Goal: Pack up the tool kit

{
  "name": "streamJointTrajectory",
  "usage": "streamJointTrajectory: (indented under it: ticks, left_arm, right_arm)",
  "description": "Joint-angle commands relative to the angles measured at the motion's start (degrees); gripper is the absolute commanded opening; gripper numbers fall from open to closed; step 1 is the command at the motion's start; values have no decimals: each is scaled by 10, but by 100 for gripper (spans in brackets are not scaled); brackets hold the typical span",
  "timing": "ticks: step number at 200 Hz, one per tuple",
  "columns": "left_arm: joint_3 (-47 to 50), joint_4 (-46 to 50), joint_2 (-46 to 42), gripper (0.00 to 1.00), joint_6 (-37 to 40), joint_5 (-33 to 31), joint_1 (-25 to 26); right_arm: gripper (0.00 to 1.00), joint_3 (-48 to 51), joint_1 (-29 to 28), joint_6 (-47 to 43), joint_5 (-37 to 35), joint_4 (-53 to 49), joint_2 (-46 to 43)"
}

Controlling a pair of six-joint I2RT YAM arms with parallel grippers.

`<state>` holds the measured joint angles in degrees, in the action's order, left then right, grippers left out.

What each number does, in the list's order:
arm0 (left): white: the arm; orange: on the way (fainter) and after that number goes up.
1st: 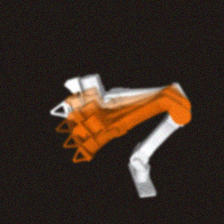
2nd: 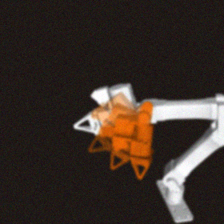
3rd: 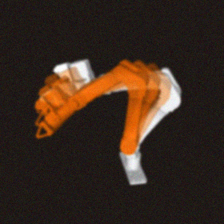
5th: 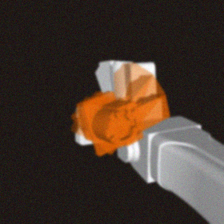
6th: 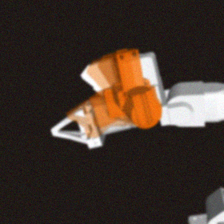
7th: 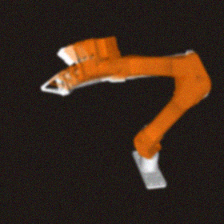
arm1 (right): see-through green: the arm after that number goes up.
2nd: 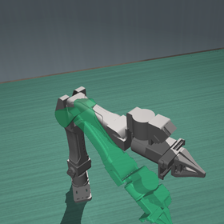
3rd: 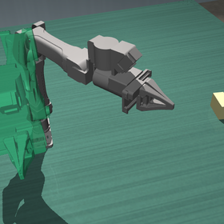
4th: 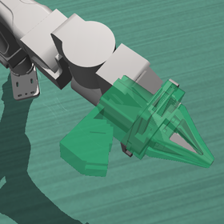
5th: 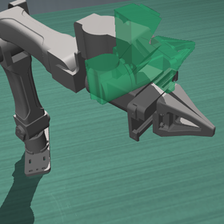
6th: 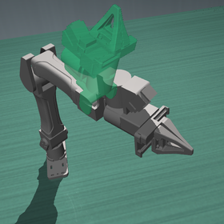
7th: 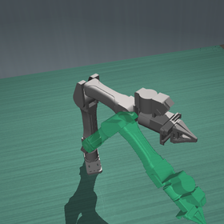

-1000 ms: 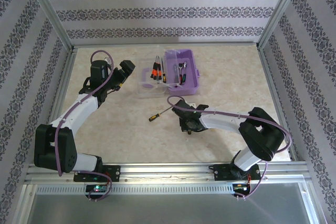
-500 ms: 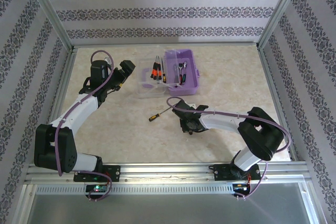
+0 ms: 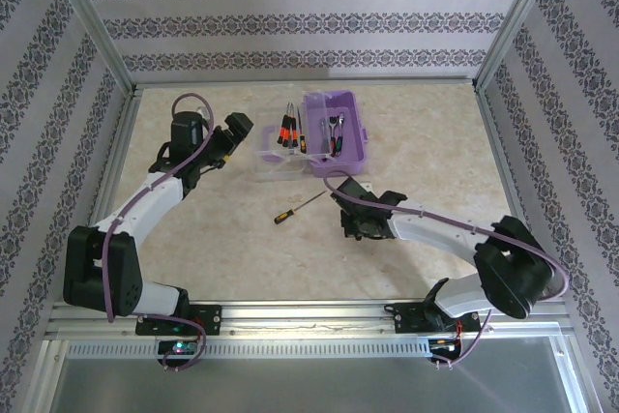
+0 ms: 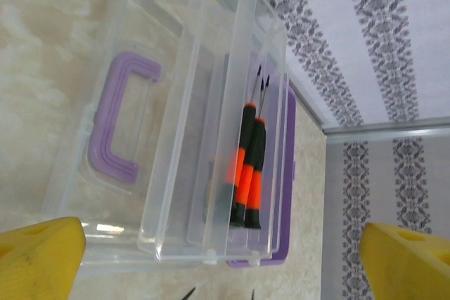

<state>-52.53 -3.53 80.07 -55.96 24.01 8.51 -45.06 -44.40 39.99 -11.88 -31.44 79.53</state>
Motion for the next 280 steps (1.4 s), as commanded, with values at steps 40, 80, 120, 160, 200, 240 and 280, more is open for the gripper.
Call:
streamJointTrajectory:
  ticks: [40,80,120,160,200,240,280]
  left_arm:
    - [-31,-6,23,100,16,34,39]
    - [-35,8,18,100,29,19,36]
    - [-35,13,8,100,27,13,12]
    - [-28,4,-4,100,11,15,-18]
    - [-29,-5,-6,100,2,29,-19]
    - [-29,-4,-11,100,1,29,-20]
    - [-29,-6,-11,100,-2,30,-21]
  right_arm:
    - [18,-58,41,-73,-36,-86,-51]
    - [18,-183,50,-127,-21,-71,19]
    - [18,-316,78,-169,55,-22,142]
    - [18,-455,112,-176,112,-6,269]
    - [17,-547,144,-170,175,-19,365]
    - [18,-597,156,-158,191,-34,416]
    - [18,-622,157,-149,190,-55,440]
